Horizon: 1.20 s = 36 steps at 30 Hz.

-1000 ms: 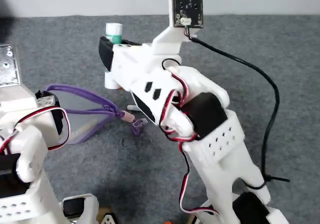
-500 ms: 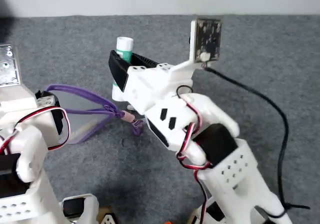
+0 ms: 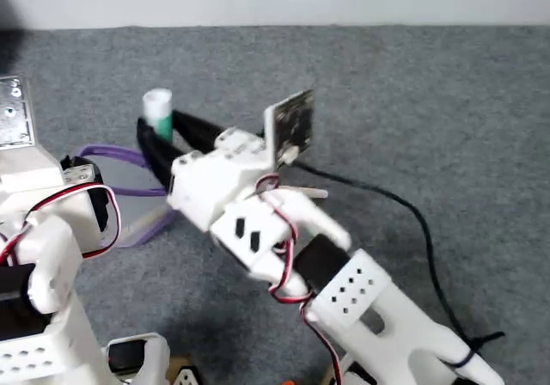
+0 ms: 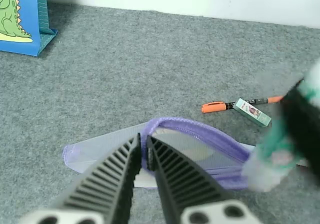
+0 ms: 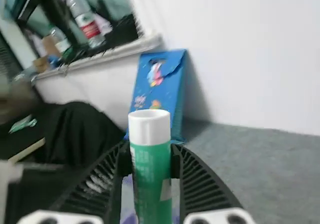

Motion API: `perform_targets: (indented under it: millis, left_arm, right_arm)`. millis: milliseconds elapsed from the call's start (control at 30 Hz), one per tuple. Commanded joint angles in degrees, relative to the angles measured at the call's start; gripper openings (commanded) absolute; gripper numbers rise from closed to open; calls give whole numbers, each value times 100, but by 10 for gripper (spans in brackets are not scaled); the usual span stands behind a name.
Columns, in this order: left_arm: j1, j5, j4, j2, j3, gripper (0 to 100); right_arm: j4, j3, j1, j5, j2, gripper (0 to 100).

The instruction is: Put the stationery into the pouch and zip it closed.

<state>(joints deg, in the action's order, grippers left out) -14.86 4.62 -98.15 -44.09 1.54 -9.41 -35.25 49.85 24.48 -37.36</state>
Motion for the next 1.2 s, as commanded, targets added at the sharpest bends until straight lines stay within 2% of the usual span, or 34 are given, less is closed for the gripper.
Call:
perform_targets:
  millis: [0, 267, 667, 767, 967, 1033, 1167]
  left_arm:
    - [-18, 53, -229, 18, 92, 13]
    - [-18, 53, -229, 18, 92, 13]
    - [-18, 53, -229, 18, 92, 13]
    - [-18, 53, -229, 18, 92, 13]
    - [-18, 53, -229, 18, 92, 13]
    - [-18, 53, -229, 18, 92, 13]
    - [-18, 53, -229, 18, 92, 13]
  right_arm:
    - [470, -132, 251, -105, -171, 8]
    - [1385, -97, 189, -123, 497, 8]
    - [1358, 141, 207, -123, 1218, 8]
    - [655, 149, 215, -360, 945, 32]
    - [-1358, 167, 558, -413, -92, 271]
    - [-1657, 167, 637, -413, -330, 284]
    - [-1745, 167, 585, -404, -558, 226]
